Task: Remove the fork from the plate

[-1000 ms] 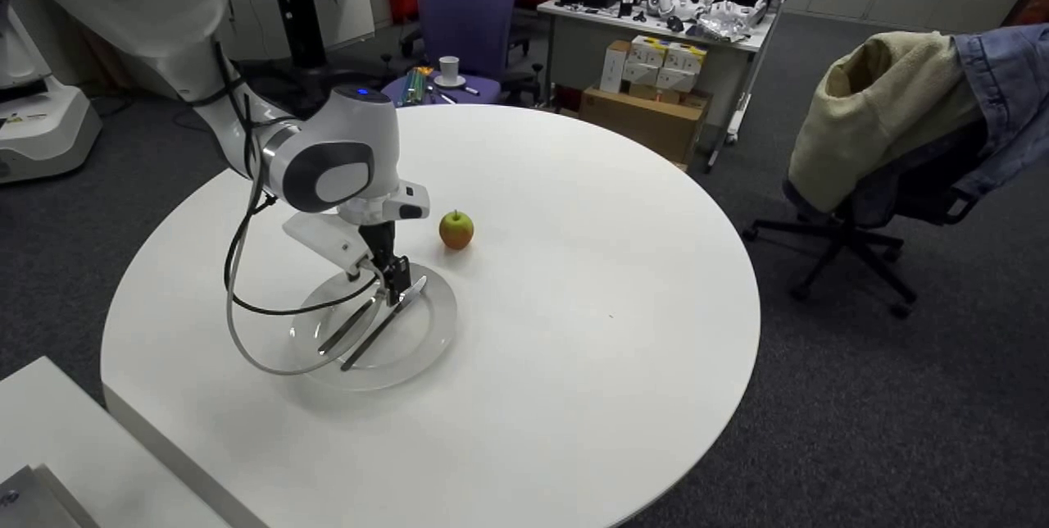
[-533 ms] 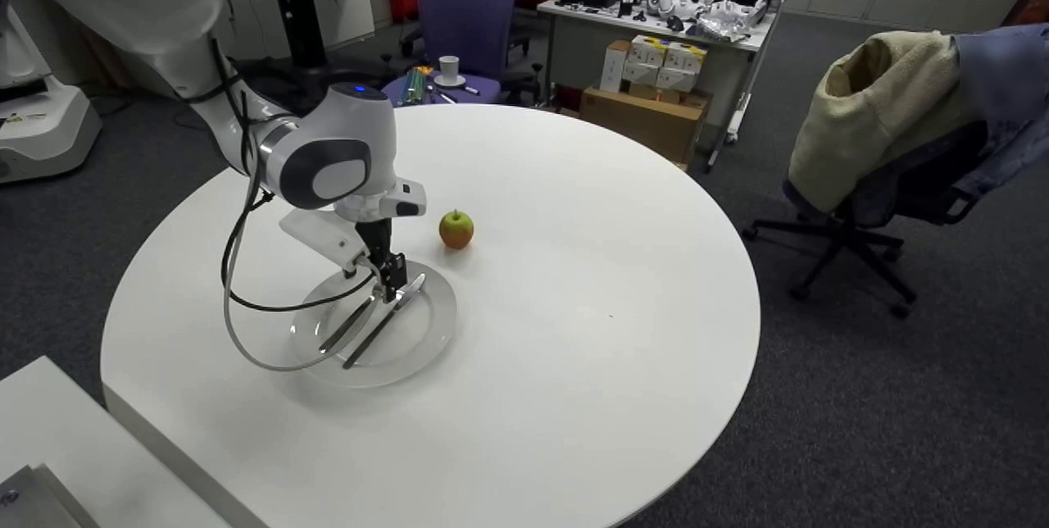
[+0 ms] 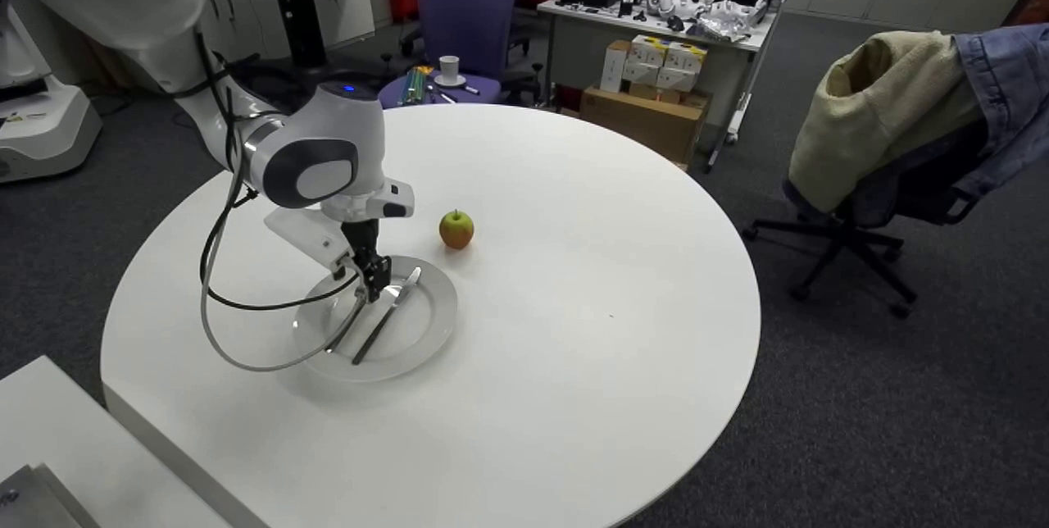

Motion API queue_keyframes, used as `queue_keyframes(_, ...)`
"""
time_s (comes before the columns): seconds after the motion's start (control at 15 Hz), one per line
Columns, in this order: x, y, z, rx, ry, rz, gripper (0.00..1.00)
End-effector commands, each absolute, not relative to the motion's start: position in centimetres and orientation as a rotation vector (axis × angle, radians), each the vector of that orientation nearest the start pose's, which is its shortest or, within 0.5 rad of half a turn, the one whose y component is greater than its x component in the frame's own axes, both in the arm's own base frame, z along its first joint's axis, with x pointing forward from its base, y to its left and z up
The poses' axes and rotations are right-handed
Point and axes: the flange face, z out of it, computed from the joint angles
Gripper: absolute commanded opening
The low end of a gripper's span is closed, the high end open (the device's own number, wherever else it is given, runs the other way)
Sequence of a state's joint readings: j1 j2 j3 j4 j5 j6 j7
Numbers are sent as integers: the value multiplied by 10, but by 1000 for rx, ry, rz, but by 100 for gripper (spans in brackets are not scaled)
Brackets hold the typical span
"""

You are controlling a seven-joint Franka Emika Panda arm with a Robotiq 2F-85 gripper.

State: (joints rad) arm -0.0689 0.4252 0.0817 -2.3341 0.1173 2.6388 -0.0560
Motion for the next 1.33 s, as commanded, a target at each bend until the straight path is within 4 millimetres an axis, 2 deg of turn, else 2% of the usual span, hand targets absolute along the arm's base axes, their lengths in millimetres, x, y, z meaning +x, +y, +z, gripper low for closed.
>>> queue_keyframes(0.0,485,-6,154,-3021,95,192,58)
queue_keyframes(0.13,482,-13,154,-3016,129,194,46)
queue_keyframes(0.27,478,-21,154,-3011,160,196,44)
queue_keyframes(0.33,476,-25,154,-3009,172,197,47)
queue_keyframes(0.4,474,-27,154,-3006,186,201,44)
queue_keyframes(0.47,472,-30,154,-3002,198,202,35)
queue_keyframes(0.53,471,-32,154,-2997,207,204,33)
queue_keyframes(0.67,469,-36,154,-2989,221,204,5)
queue_keyframes(0.73,468,-38,153,-2985,226,204,0)
queue_keyframes(1.07,468,-41,156,-2974,242,195,3)
queue_keyframes(1.27,472,-33,164,-2996,209,181,3)
